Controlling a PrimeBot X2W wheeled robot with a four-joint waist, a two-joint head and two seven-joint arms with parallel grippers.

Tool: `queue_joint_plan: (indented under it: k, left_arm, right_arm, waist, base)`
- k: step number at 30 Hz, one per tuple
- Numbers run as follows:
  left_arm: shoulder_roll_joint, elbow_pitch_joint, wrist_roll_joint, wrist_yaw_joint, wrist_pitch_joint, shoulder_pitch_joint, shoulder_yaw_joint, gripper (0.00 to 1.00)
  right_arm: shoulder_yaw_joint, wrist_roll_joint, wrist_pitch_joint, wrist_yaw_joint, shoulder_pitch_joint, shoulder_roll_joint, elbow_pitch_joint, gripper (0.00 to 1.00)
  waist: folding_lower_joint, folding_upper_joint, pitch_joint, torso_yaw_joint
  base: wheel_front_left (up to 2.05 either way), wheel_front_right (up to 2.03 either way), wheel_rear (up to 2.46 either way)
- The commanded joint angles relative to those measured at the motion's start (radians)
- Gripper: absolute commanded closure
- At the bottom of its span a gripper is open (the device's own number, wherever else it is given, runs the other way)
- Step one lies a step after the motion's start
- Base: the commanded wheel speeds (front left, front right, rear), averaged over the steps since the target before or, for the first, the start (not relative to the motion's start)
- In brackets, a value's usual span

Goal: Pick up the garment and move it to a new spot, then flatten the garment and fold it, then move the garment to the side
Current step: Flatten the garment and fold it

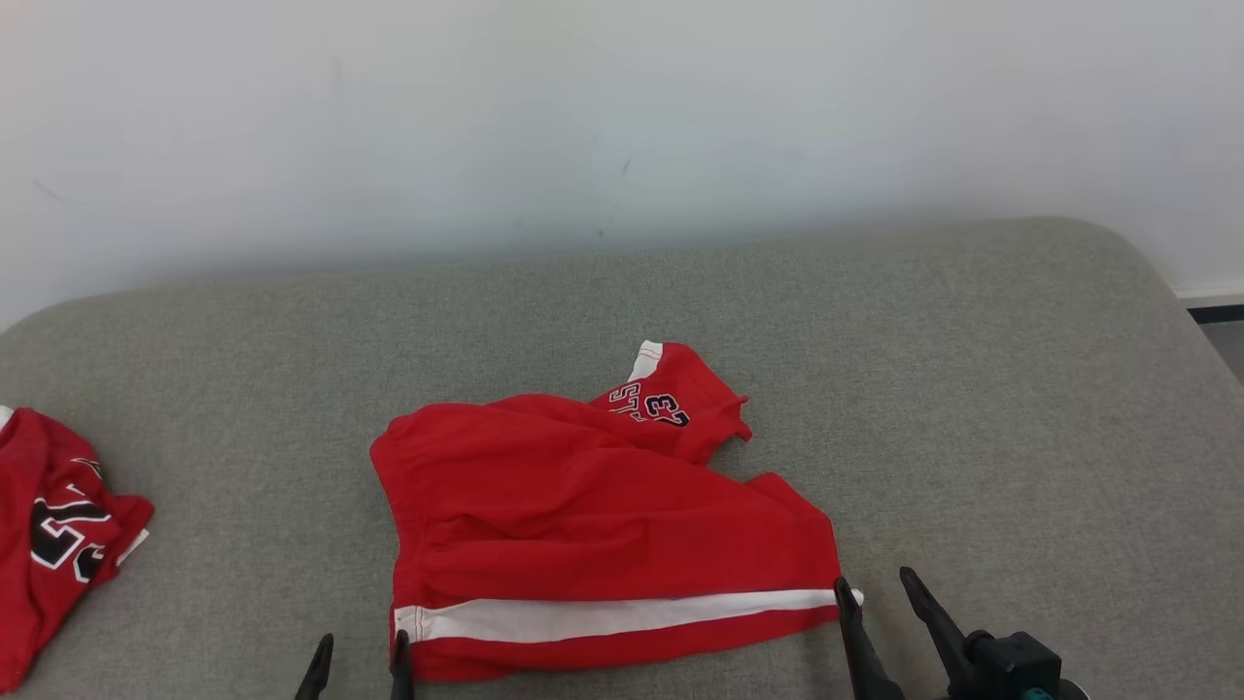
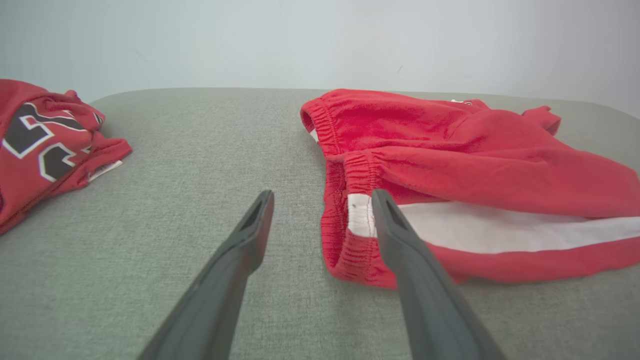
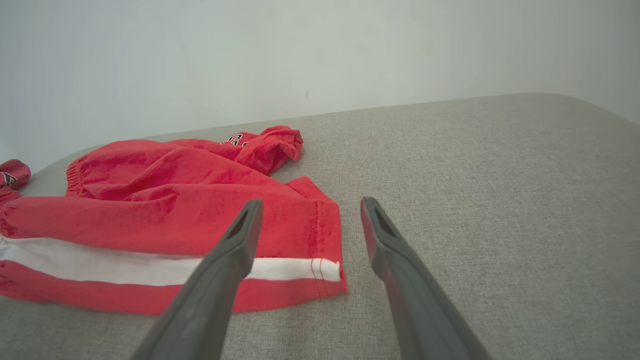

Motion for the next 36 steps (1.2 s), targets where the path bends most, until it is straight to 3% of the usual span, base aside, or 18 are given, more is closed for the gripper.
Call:
queue_joint_plan:
  k: [1, 19, 21, 25, 26, 28, 29, 36]
  left_arm:
    - [-0.001, 0.006, -0.010, -0.006, -0.004, -0.016, -0.011, 0.00]
    - [-0.001, 0.051, -0.117, -0.041, -0.004, -0.108, -0.057, 0.00]
    - [-0.001, 0.058, -0.126, -0.042, -0.004, -0.106, -0.057, 0.09]
    - [-0.001, 0.061, -0.134, -0.048, -0.004, -0.103, -0.054, 0.02]
    - [-0.001, 0.060, -0.134, -0.051, -0.004, -0.104, -0.055, 0.06]
    - [-0.001, 0.056, -0.135, -0.051, -0.004, -0.105, -0.056, 0.91]
    - [-0.001, 0.055, -0.135, -0.052, -0.004, -0.105, -0.056, 1.00]
    - [-0.001, 0.036, -0.112, -0.057, -0.004, -0.101, -0.042, 1.00]
  right_arm:
    - [0.008, 0.008, 0.000, -0.002, -0.004, -0.005, 0.009, 0.00]
    - [0.028, 0.030, 0.000, -0.002, -0.070, -0.036, 0.033, 0.00]
    - [0.023, 0.028, 0.000, -0.002, -0.068, -0.035, 0.033, 0.00]
    - [0.016, 0.025, 0.000, -0.002, -0.070, -0.034, 0.032, 0.00]
    - [0.015, 0.025, 0.000, -0.002, -0.070, -0.033, 0.032, 0.00]
    - [0.015, 0.024, 0.000, -0.002, -0.068, -0.032, 0.032, 0.00]
    - [0.015, 0.023, 0.000, -0.002, -0.065, -0.032, 0.034, 0.00]
    - [0.027, 0.048, 0.000, -0.002, -0.041, -0.038, 0.036, 0.00]
  waist:
    - [0.0000, 0.0000, 0.019, 0.003]
    - [0.0000, 0.0000, 0.138, -0.004]
    - [0.0000, 0.0000, 0.140, -0.003]
    - [0.0000, 0.0000, 0.142, -0.002]
    - [0.0000, 0.0000, 0.143, -0.001]
    - [0.0000, 0.0000, 0.143, 0.001]
    - [0.0000, 0.0000, 0.143, 0.001]
    - [0.0000, 0.0000, 0.142, 0.001]
  base:
    - [0.00, 0.00, 0.00]
    - [0.00, 0.00, 0.00]
    - [0.00, 0.00, 0.00]
    - [0.00, 0.00, 0.00]
    - [0.00, 0.00, 0.00]
    - [0.00, 0.00, 0.00]
    - [0.00, 0.00, 0.00]
    - [0.00, 0.00, 0.00]
